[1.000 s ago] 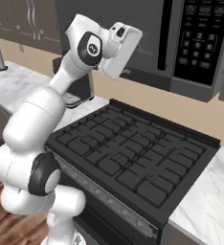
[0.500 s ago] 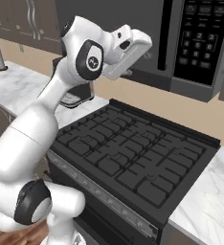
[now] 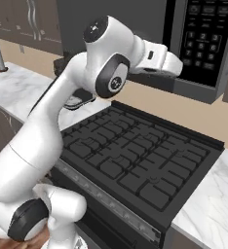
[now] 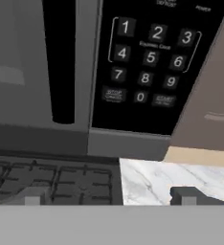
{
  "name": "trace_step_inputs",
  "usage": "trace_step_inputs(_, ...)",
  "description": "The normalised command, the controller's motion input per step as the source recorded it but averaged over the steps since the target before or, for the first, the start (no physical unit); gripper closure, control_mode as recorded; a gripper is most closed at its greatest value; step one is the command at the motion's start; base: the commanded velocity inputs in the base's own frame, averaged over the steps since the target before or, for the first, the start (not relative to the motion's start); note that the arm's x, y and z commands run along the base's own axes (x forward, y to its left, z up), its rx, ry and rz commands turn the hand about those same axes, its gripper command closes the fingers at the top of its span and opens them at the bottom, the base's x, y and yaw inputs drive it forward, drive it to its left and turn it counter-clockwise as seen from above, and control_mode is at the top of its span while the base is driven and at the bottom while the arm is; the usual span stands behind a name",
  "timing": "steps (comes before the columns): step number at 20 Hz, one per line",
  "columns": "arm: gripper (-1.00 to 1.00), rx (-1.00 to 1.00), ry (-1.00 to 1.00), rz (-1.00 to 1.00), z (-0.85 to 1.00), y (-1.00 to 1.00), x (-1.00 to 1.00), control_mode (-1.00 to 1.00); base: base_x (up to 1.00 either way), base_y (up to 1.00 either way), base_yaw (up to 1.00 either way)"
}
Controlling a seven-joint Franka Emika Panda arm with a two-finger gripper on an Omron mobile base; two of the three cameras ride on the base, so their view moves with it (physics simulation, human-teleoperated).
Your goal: Place the bowl containing the potato and carrot in the microwave. Close the microwave door and press the start button to microwave the meal.
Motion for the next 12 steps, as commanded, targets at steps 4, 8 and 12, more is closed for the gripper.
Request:
trace_step_inputs(4, -1.00, 0.41, -0.53, -0.24, -0.18, -0.13, -0.27, -1.00, 0.00, 0.00, 0.00)
trace_step_inputs(8, 1.00, 0.21, -0.40, -0.21, 0.00, -0.12, 0.00, -1.00, 0.00, 0.00, 0.00)
trace_step_inputs(12, 1.00, 0.18, -0.23, -0.03, 0.00, -0.45, -0.09, -1.00, 0.00, 0.00, 0.00)
